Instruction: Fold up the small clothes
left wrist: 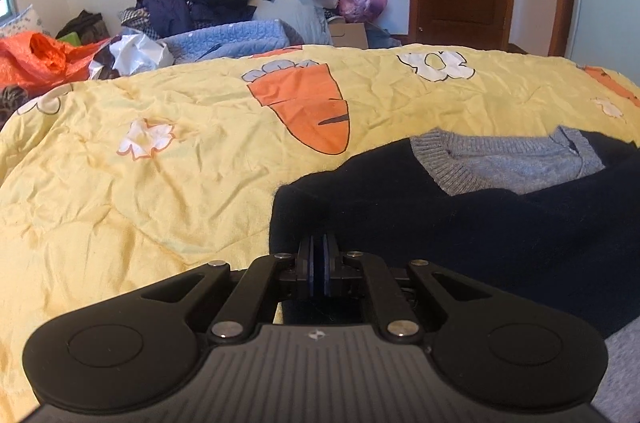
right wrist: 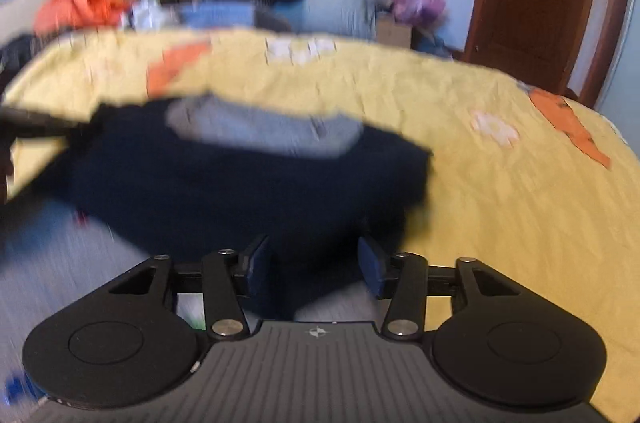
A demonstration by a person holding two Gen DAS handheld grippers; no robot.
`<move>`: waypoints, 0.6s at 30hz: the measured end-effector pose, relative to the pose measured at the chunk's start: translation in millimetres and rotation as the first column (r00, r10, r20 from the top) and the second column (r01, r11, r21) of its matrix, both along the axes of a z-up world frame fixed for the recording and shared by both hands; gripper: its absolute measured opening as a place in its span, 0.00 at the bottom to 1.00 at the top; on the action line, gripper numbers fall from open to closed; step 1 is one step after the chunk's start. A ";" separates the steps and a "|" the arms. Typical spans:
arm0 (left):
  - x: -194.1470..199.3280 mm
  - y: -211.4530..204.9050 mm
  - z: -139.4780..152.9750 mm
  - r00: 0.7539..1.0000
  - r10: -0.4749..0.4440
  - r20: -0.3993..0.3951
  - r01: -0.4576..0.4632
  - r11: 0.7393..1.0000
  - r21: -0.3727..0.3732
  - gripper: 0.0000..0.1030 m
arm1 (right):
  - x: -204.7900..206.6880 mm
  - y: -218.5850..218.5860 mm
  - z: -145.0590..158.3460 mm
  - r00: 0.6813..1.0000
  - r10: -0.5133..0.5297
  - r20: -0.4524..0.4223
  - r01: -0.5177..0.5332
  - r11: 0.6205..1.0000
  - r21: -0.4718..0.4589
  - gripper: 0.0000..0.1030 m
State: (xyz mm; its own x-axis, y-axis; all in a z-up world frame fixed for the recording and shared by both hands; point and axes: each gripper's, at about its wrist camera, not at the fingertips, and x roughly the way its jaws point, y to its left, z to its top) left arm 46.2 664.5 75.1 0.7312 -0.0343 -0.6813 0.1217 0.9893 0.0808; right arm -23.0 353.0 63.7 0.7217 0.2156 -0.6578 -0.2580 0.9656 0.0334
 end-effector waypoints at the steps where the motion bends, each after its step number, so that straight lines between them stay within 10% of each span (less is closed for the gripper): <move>1: -5.3 -1.1 1.3 1.000 0.000 0.006 0.000 1.000 -0.010 0.05 | 4.0 3.2 -0.7 0.999 0.000 0.032 0.000 1.000 0.001 0.60; 7: -27.0 -9.3 -10.6 0.997 -0.049 0.054 0.045 0.996 0.071 0.05 | 18.9 -13.9 -33.2 0.998 -0.055 -0.020 0.054 0.997 -0.047 0.79; 14: -45.0 20.4 14.6 0.999 0.015 0.052 -0.009 0.994 -0.106 0.11 | -42.1 -40.6 -3.5 0.999 -0.038 0.036 0.038 0.999 0.012 0.89; 18: -105.8 54.9 37.3 0.996 0.017 0.085 0.004 0.970 -0.242 0.91 | -98.7 -60.4 5.9 0.994 -0.015 0.108 0.011 0.999 0.038 0.94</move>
